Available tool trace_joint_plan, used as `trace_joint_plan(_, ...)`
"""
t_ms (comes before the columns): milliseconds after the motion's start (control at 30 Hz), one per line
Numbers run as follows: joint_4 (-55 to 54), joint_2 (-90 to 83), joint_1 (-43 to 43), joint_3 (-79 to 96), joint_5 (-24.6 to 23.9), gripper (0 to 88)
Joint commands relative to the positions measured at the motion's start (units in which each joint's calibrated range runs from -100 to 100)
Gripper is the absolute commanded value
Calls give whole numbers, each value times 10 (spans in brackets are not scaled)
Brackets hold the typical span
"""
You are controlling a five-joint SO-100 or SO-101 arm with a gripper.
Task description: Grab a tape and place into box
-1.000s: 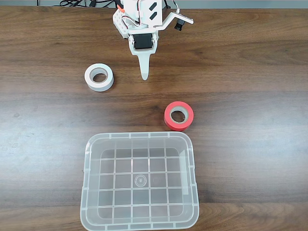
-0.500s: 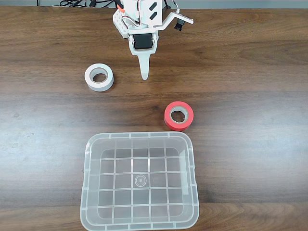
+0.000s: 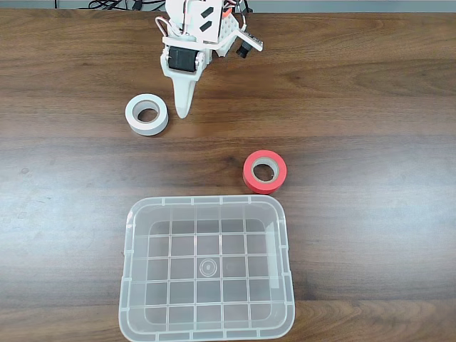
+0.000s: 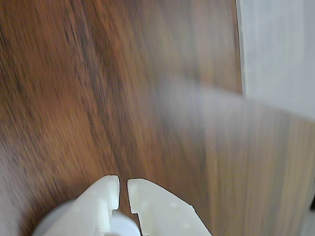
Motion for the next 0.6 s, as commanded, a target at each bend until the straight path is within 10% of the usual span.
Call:
trace_joint_plan(0, -16, -6, 68, -68, 0, 13)
trace_joint_plan(567, 43, 23, 174, -106, 25, 13)
